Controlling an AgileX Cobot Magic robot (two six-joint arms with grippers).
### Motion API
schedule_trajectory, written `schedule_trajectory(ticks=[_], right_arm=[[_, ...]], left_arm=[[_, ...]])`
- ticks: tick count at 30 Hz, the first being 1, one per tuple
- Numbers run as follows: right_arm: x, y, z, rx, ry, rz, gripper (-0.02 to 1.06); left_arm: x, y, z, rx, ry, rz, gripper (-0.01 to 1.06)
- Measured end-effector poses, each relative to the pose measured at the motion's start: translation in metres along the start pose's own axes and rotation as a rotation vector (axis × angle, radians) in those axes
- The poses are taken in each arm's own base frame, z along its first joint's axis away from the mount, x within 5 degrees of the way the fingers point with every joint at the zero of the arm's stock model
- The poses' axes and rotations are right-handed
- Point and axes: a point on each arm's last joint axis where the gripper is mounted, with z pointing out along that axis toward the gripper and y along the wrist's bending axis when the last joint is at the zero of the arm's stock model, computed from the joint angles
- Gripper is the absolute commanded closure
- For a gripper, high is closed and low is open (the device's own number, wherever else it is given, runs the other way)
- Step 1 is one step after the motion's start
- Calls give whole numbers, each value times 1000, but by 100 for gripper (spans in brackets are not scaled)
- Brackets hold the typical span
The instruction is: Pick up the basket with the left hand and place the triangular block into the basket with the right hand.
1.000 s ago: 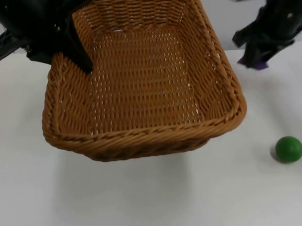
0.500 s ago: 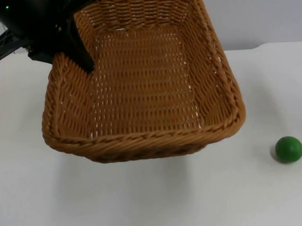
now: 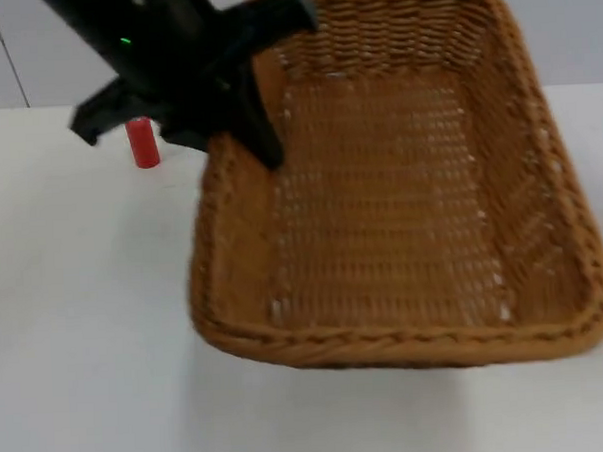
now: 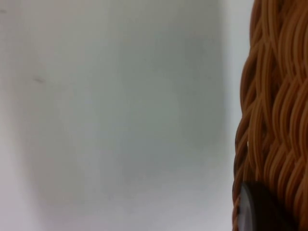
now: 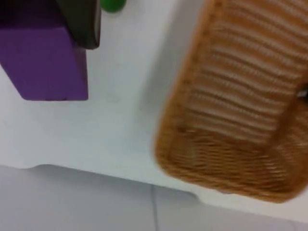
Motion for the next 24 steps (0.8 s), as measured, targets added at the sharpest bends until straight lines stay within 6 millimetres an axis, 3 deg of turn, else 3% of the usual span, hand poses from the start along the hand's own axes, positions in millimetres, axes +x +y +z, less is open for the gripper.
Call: schedule_trajectory(ticks=[9,12,13,14,18,24], right_arm=[[-3,35,20,-239,43,-74,105],[-6,63,44,-327,90,-148,105],[-3,78,63,-343,131,-213,105],[-3,78,63,-343,131,-213,105],[12,101,103,-321,245,-364,105],[25,113,133,-305,277,-465,105]], left_arm=[[2,-4,17,24,38,-27,105],[2,-4,18,24,39,-24,105],[2,-4,18,25,39,-25,105],[2,-4,18,25,39,-25,105],[2,-3,19,24,42,-27,105],[2,-3,20,23,44,-28,105]])
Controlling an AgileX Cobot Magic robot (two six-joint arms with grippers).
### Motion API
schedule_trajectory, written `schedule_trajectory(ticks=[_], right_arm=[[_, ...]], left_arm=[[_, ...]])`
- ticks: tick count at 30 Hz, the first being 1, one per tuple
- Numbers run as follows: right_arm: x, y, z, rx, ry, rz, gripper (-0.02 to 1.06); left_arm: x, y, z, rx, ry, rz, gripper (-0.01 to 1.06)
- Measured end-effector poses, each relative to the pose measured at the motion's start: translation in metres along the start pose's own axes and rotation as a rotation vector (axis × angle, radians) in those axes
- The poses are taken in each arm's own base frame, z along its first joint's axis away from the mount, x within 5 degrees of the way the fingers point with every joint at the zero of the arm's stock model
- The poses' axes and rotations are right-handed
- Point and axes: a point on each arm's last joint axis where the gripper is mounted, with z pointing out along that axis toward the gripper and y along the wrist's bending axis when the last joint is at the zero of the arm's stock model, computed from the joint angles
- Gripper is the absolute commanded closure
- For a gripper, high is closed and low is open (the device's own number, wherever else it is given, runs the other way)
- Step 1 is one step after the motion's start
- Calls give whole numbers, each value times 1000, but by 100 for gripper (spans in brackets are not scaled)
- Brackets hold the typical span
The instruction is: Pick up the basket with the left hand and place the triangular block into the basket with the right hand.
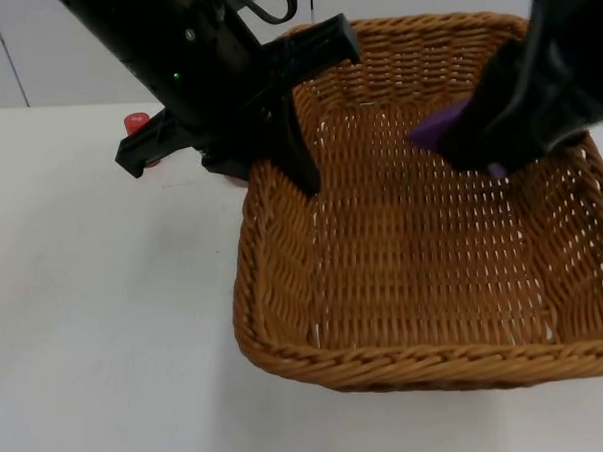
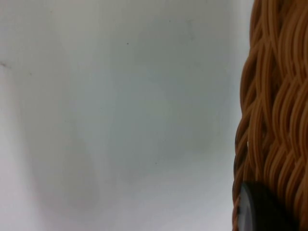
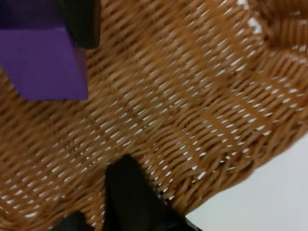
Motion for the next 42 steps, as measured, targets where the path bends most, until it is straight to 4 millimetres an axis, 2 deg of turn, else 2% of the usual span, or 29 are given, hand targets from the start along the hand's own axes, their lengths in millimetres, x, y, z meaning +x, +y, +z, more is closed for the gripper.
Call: schedule_trajectory(ticks=[10,17,18,21,22,24,25,26,27,31,35,37,38,39,42], right_arm=[[8,-2,39,13,92,-56,104],[9,-3,47,18,88,-57,103],[8,-3,47,19,83,-52,99],[7,-3,47,23,69,-47,68],[7,-3,47,23,67,-45,68],[6,-4,48,25,61,-43,36],[6,-4,48,25,61,-43,11],[6,-4,48,26,56,-44,11],[5,-4,48,27,53,-44,-1],[4,-4,46,29,43,-47,0],[0,-4,35,38,8,-47,0],[-4,-5,18,49,-36,-44,0],[-6,-5,4,56,-67,-28,0],[-6,-5,4,56,-67,-28,0],[-11,-4,-36,74,-165,20,0]], left_arm=[[-1,0,0,1,-14,2,105],[-1,0,1,0,-12,2,105],[-1,0,1,0,-12,2,105],[-1,0,1,0,-12,2,105],[-1,0,1,0,-10,2,105],[-1,0,1,0,-10,2,105],[-1,0,1,0,-10,2,105],[-1,0,1,0,-10,2,105],[-1,0,1,0,-10,2,105],[-1,0,1,0,-10,2,105],[-1,0,1,0,-9,2,105],[-1,0,1,0,-9,2,105],[-1,0,1,0,-9,2,105],[-1,0,1,0,-9,2,105],[-1,0,1,0,-9,2,105]])
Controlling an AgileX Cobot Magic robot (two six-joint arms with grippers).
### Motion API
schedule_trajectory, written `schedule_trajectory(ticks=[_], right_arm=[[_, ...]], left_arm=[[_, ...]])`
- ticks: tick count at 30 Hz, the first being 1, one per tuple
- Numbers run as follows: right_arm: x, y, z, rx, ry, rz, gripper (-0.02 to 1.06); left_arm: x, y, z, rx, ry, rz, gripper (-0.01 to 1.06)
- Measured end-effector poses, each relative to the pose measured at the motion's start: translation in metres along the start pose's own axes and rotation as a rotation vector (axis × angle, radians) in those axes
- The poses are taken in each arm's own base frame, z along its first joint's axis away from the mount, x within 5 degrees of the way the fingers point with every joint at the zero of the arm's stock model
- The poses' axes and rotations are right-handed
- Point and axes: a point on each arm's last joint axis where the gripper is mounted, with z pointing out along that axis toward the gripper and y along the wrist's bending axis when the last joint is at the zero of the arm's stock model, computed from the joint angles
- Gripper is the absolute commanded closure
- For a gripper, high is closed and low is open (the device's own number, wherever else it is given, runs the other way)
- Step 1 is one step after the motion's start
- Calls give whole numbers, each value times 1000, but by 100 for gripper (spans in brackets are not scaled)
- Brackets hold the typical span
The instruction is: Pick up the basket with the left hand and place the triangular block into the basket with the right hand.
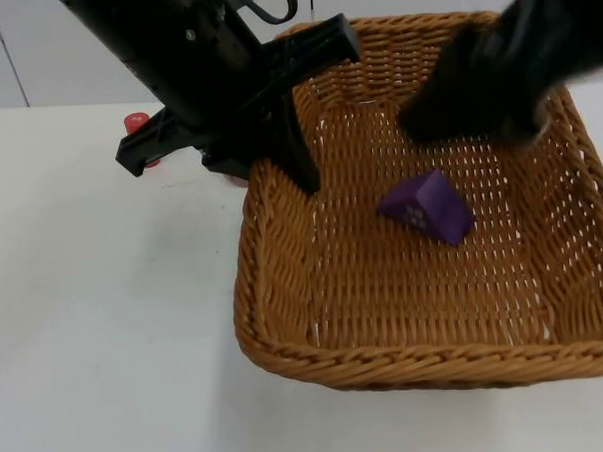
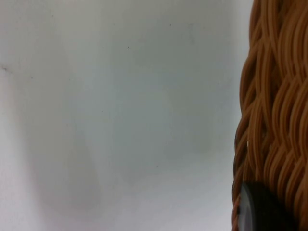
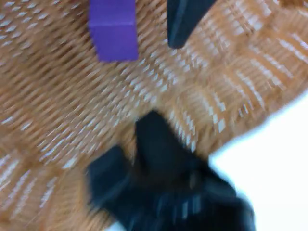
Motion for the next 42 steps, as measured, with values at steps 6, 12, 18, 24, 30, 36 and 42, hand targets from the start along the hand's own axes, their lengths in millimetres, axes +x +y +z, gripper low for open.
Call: schedule_trajectory(ticks=[6,12,18,24,30,36,42], right_arm=[[-9,-7,-50,86,-136,49,0],[-4,-31,-110,370,-243,111,0],[7,-56,-149,524,-325,242,0],[27,-93,-159,637,-269,339,0],[42,-128,-149,562,-269,493,0],[45,-136,-144,565,-257,516,0],[46,-137,-145,578,-256,540,0]], left_arm=[[0,0,0,-3,2,3,105],[0,0,0,-5,3,13,105],[0,1,0,-6,3,22,105],[0,1,0,-6,3,39,105],[-1,0,0,-5,-10,41,105],[-2,0,0,-4,-23,40,105],[-5,1,1,-8,-52,13,105]])
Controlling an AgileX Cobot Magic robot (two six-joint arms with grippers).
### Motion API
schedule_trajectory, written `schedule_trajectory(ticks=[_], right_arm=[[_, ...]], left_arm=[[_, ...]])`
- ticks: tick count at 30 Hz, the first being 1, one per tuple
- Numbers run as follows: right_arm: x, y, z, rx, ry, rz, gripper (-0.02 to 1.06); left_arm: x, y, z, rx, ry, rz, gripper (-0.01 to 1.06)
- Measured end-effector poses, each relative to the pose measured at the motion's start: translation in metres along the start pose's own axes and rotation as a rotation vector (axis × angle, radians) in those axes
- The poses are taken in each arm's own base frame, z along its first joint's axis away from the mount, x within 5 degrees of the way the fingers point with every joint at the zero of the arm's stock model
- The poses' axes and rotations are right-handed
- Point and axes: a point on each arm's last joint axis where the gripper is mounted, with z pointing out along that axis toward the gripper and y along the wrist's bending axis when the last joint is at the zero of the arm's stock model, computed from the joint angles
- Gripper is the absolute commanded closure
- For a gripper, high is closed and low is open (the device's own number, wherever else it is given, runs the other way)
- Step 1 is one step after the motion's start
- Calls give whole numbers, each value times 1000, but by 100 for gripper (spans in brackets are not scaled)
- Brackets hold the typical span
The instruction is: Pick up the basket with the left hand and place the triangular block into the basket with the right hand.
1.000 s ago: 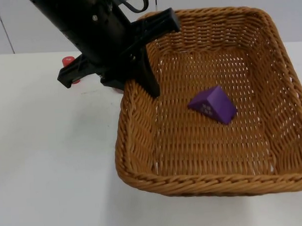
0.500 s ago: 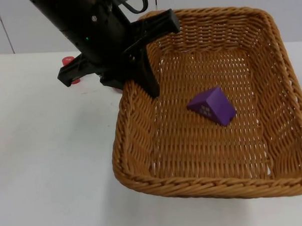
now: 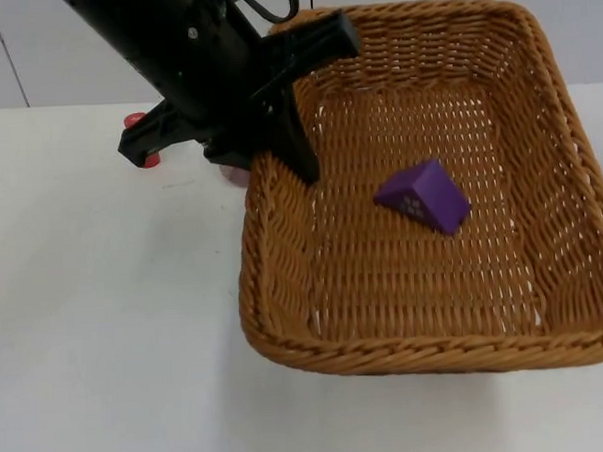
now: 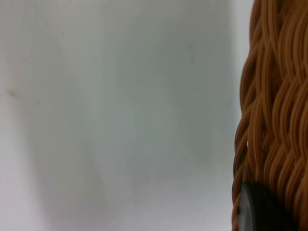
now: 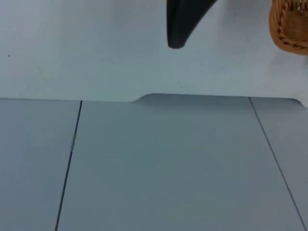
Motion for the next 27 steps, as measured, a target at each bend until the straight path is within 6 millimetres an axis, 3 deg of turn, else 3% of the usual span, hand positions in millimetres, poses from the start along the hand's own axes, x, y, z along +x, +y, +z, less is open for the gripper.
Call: schedule_trajectory(ticks=[4,16,24,27], right_arm=[[0,-1,0,7,2,0,0],[3,0,0,3,31,-1,0],[3,0,0,4,32,-3,0],[3,0,0,4,36,-7,0]], left_arm=[[-1,3,7,-12,2,-16,105],[2,34,72,-64,145,70,105],[-3,53,90,-45,150,35,105],[-11,74,90,2,169,-37,105]])
